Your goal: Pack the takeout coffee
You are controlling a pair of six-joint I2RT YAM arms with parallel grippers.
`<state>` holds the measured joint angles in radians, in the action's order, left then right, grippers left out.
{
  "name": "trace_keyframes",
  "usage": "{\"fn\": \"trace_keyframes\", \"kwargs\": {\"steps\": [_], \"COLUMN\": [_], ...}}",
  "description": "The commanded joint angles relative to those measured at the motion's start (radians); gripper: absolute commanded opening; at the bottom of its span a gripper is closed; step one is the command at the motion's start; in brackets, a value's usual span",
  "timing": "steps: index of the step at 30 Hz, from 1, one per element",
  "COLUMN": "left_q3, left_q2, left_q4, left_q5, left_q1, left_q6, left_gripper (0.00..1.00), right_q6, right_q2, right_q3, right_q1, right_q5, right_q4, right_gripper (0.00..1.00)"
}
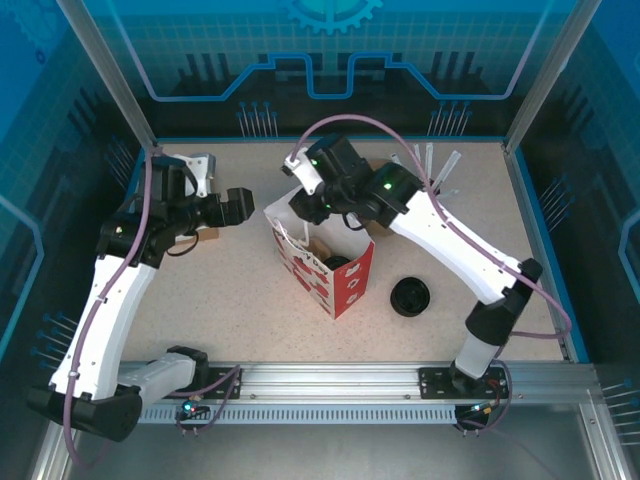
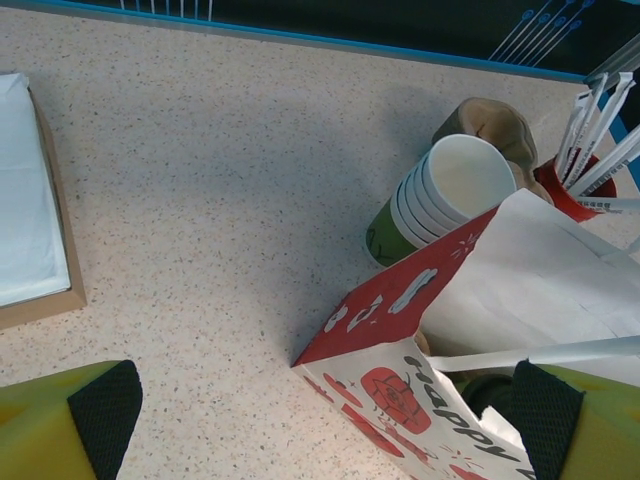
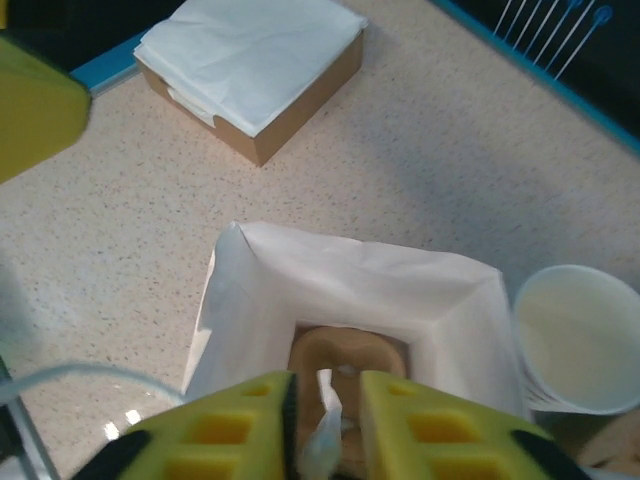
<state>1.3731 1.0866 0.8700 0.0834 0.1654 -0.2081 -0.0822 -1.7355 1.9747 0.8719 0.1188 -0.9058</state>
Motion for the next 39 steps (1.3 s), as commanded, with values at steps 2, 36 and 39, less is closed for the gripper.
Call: {"fn": "trace_keyframes", "kwargs": {"steps": [2, 36, 39], "left_q3": [0.058, 0.203, 0.243], "left_q2": [0.028, 0.683, 0.739], "left_q4": [0.067, 0.123, 0.126], "left_q5": [0.022, -0.197, -0.175], "left_q1": [-0.031, -0.327, -0.336], "left_q6": [0.015, 0.3, 0.307], "left_gripper": [0.99, 0.56, 0.51], "right_q6": [-0.001, -0.286, -0.281], "right_q2": [-0.011, 0.634, 0.655], "right_q3": [0.061, -0.45, -0.479], "right_q1": [-0.01, -0.413, -0.419], "right_q5": [-0.046, -0.1, -0.089], "right_q4": [-0.037, 0.148, 0.142], "right_gripper": [0.35, 0.84, 0.84]}}
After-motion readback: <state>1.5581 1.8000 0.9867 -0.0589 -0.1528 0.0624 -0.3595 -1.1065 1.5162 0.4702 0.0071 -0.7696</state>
